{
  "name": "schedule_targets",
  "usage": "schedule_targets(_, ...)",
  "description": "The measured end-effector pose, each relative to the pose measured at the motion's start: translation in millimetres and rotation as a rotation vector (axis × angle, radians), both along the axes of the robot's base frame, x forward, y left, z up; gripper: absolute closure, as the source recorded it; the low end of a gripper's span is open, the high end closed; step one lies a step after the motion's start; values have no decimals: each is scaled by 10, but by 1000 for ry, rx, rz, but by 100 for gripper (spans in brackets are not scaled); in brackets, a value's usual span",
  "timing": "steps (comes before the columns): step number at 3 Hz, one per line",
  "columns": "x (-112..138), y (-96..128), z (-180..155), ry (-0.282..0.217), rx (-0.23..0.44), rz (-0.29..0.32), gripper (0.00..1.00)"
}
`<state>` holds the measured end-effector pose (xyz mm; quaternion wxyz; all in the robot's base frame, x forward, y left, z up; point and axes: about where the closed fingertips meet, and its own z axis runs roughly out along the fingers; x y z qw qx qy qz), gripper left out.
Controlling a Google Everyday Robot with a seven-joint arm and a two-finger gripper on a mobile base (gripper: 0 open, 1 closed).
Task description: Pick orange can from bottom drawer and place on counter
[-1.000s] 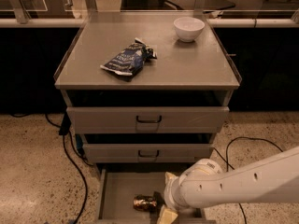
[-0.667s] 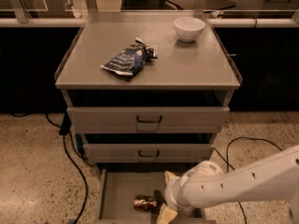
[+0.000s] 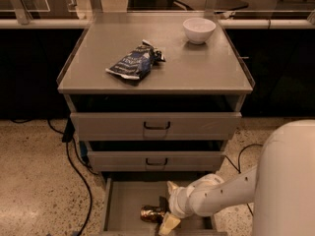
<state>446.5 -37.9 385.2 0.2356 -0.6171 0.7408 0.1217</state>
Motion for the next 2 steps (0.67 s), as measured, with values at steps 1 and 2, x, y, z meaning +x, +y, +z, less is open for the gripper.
schedule_targets(1, 100, 179, -496, 14, 36, 26, 0)
schedule_targets(2, 239, 392, -1151, 32, 40, 66, 0)
